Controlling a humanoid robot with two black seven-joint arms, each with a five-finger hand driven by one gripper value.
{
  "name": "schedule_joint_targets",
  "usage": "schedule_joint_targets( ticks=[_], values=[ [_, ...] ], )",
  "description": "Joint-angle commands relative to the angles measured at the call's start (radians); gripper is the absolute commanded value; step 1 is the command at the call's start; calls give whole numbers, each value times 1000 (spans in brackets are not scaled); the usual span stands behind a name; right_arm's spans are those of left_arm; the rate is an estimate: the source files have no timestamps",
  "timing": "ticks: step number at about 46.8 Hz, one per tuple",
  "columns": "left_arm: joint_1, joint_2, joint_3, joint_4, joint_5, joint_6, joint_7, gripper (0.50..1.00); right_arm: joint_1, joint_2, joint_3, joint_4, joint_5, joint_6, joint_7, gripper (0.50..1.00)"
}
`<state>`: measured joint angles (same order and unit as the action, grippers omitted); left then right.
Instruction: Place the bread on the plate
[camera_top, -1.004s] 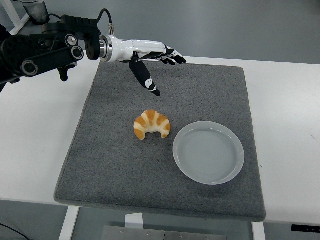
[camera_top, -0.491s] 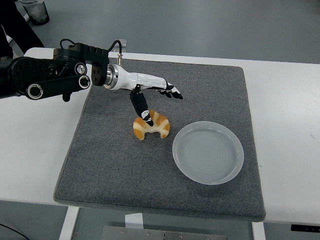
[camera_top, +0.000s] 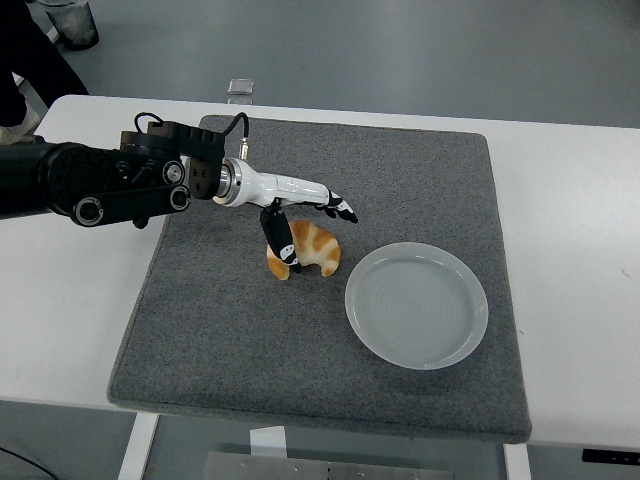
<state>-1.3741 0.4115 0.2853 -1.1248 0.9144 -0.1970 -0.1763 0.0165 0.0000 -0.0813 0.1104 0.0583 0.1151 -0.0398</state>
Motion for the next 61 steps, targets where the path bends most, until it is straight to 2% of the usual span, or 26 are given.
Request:
schedule_joint_targets(
  ticks=[1, 14, 26, 35, 39, 42, 50, 61],
  values=[
    [13, -3, 0, 2, 40, 10, 0, 971, 0, 0, -2, 0, 0, 0, 0, 952],
    [23, -13, 0, 5, 86, 36, 0, 934, 0, 0, 0, 0, 0, 0, 0, 952],
    [24, -19, 0, 5, 130, 47, -2, 829, 0, 0, 0, 0, 0, 0, 0, 952],
    [30, -23, 0, 5, 179, 68, -6, 816, 0, 0, -2, 0, 0, 0, 0, 952],
    [30, -23, 0, 5, 181, 76, -5, 780, 0, 0, -2, 0, 0, 0, 0, 952],
    [30, -23, 0, 5, 181, 79, -5, 722, 0, 0, 0, 0, 0, 0, 0, 952],
    [29, -25, 2, 6, 182, 80, -5, 500, 0, 0, 0, 0, 0, 0, 0, 952],
    [29, -25, 0, 10, 225, 82, -3, 500, 0, 0, 0, 0, 0, 0, 0, 952]
  ],
)
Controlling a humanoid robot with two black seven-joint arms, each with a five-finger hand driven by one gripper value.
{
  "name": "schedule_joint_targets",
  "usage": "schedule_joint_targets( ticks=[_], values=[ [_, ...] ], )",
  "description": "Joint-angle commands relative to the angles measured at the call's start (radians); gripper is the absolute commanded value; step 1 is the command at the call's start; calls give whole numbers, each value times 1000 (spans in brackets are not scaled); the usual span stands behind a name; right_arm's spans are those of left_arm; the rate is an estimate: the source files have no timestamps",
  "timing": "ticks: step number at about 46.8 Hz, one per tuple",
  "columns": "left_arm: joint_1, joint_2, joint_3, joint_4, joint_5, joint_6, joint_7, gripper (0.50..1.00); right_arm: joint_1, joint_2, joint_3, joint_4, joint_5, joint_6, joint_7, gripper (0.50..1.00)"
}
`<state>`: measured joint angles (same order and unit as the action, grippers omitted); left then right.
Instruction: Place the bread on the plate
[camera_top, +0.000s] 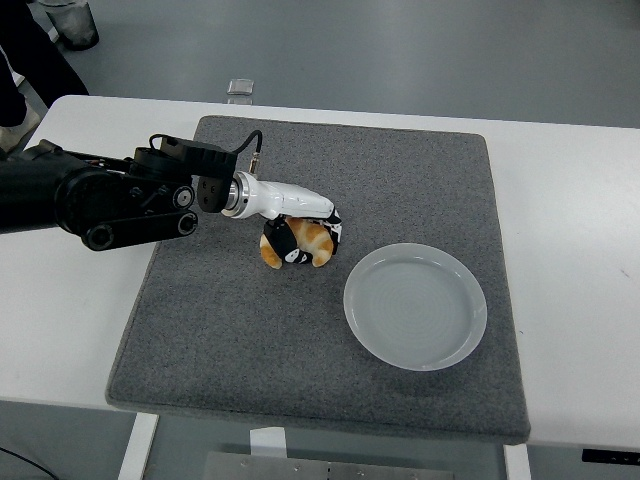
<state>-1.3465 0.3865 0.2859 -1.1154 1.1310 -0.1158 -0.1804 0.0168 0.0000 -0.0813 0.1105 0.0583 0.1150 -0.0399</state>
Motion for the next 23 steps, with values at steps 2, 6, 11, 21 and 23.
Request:
schedule_joint_targets(
  ticks=[2, 6, 11, 21, 23],
  values=[
    [1, 0, -1, 3, 9, 5, 2, 500, 0, 0, -2, 0, 0, 0, 0, 952],
    [1, 0, -1, 9, 12, 15, 4, 500, 0, 0, 0, 0, 0, 0, 0, 952],
    [1, 0, -1, 11, 18, 15, 4, 500, 0, 0, 0, 0, 0, 0, 0, 952],
    [-13, 2, -2, 12, 24, 15, 6, 500, 0, 0, 0, 0, 0, 0, 0, 952],
    [-20, 3, -2, 9, 24, 11, 4, 500, 0, 0, 0, 0, 0, 0, 0, 952]
  ],
)
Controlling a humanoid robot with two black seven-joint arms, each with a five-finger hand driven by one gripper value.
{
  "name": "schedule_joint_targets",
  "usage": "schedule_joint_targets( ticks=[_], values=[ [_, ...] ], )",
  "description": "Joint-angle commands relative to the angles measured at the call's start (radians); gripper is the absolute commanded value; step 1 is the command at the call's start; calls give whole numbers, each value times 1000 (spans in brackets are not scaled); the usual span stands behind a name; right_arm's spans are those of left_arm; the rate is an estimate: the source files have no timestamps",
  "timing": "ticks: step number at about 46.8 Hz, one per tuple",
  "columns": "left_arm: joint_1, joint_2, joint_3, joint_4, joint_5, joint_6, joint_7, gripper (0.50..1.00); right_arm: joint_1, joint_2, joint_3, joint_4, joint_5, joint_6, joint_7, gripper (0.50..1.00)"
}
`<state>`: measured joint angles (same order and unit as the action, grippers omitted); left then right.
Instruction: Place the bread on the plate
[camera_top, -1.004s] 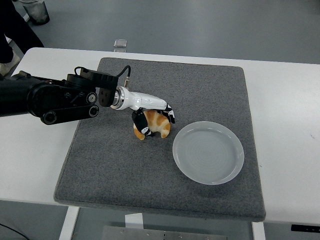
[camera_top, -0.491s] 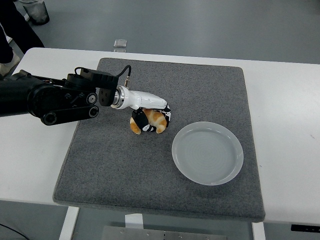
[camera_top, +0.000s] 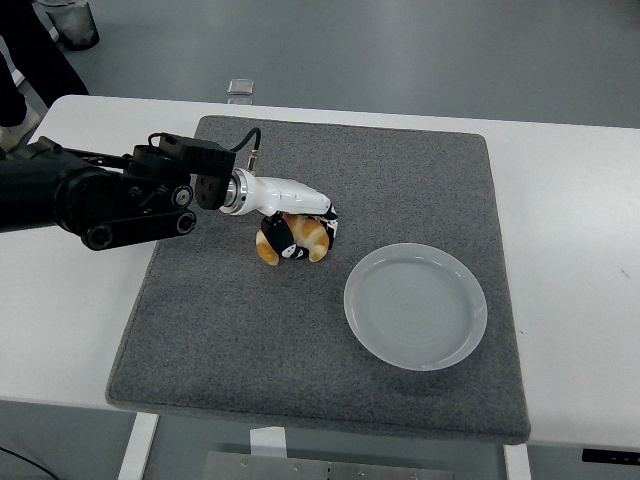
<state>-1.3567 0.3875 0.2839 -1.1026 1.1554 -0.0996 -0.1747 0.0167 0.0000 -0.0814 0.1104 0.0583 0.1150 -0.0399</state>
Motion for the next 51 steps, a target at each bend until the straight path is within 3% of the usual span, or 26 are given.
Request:
schedule_joint_targets(
  ticks=[1, 34, 51],
  values=[
    [-21, 4, 0, -5, 0, -6, -2, 500, 0, 0, 0, 0, 0, 0, 0, 952],
    [-358, 34, -20, -46, -51, -55, -17, 500, 0, 0, 0, 0, 0, 0, 0, 952],
    [-369, -22, -141, -86, -54, -69, -45, 500, 0, 0, 0, 0, 0, 0, 0, 952]
  ],
)
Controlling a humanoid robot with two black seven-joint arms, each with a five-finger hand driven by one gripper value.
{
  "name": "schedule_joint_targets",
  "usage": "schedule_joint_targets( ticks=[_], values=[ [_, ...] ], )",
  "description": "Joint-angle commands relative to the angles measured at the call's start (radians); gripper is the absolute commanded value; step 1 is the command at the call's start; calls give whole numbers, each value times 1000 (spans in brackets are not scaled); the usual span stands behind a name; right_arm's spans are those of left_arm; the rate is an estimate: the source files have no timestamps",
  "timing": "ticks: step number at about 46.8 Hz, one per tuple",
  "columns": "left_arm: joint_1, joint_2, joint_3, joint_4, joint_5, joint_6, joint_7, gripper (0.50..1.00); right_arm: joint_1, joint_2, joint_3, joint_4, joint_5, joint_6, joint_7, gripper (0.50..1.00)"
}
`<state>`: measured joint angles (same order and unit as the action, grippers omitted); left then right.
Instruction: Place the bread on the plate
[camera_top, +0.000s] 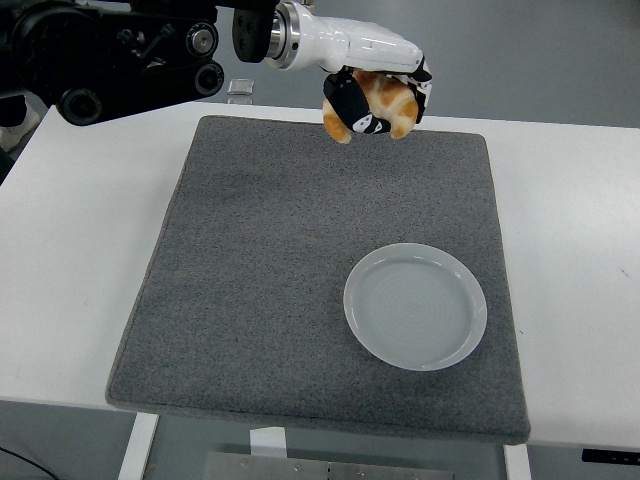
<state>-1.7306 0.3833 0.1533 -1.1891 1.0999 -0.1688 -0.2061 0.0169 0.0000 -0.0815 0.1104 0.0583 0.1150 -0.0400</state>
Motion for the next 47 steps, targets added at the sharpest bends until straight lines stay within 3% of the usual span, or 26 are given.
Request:
schedule_joint_targets(
  ticks=[1, 18, 26, 32, 47],
  values=[
    [5, -24, -14, 0, 3, 0, -19, 500, 0, 0, 0, 0, 0, 0, 0, 952],
    [26, -159, -20, -3, 31, 3, -141, 500, 0, 0, 0, 0, 0, 0, 0, 952],
    [86, -218, -20, 9, 100, 17, -173, 500, 0, 0, -1, 0, 0, 0, 0, 952],
    [144, -244, -20, 22, 173, 48, -179, 500, 0, 0, 0, 0, 0, 0, 0, 952],
    [256, -258, -9, 59, 233, 52, -176, 500, 0, 0, 0, 0, 0, 0, 0, 952]
  ],
)
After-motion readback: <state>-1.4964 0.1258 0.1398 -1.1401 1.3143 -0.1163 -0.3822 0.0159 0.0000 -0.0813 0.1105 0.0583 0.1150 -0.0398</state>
